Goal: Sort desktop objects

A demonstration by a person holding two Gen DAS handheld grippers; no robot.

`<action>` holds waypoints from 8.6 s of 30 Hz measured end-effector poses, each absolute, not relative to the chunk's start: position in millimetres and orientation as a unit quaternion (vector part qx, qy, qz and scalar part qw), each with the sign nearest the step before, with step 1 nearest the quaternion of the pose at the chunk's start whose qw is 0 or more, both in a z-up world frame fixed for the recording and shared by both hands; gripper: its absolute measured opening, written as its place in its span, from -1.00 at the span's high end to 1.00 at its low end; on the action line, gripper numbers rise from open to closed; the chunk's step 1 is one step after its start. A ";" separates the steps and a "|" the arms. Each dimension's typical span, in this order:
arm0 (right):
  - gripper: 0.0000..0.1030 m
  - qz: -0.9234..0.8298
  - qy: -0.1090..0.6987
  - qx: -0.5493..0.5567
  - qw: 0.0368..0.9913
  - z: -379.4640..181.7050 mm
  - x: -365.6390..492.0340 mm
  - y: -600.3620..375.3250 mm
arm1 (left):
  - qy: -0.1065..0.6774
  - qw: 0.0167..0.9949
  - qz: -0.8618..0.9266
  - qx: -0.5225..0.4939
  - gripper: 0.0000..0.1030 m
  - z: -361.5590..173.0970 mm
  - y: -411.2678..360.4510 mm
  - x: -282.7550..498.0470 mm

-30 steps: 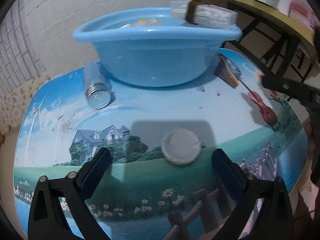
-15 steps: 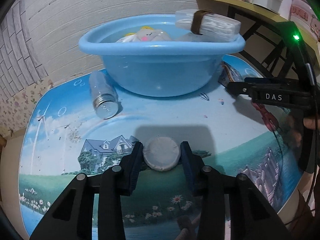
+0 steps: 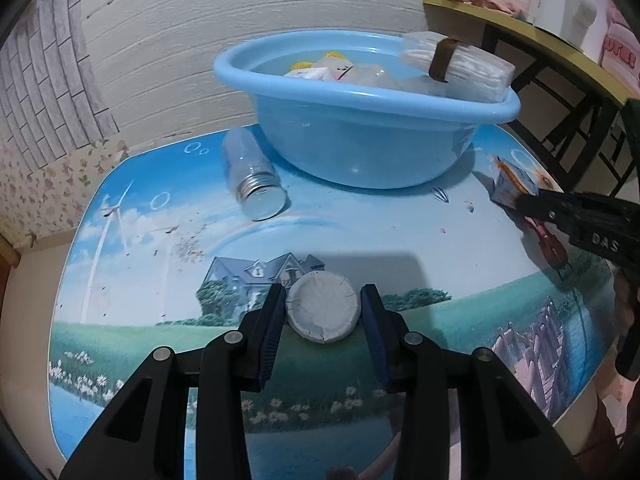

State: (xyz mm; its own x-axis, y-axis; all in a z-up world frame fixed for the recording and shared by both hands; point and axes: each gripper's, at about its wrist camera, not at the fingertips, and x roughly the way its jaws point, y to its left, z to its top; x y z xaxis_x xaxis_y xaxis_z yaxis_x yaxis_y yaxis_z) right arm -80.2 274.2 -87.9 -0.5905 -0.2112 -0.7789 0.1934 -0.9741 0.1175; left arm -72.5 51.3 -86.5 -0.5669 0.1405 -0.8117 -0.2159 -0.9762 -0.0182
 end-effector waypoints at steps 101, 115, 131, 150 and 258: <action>0.30 -0.930 -0.030 0.338 0.142 -27.0 -22.9 247.8 | 0.007 0.096 0.912 -0.398 0.28 -34.2 16.9 -38.4; 0.30 -0.924 -0.013 0.352 0.148 -18.7 -26.0 239.9 | 0.005 0.099 0.919 -0.382 0.28 -11.8 19.9 -47.6; 0.30 -0.935 -0.028 0.312 0.170 11.2 -63.3 240.8 | 0.039 0.121 0.926 -0.355 0.28 24.0 54.9 -102.7; 0.30 -0.930 -0.010 0.328 0.168 6.4 -144.9 220.3 | 0.041 0.154 0.911 -0.379 -0.19 1.9 77.3 -169.6; -0.28 -0.916 0.022 0.367 0.161 -13.9 -97.7 190.1 | -0.027 0.049 0.876 -0.479 0.30 -83.3 11.3 -93.6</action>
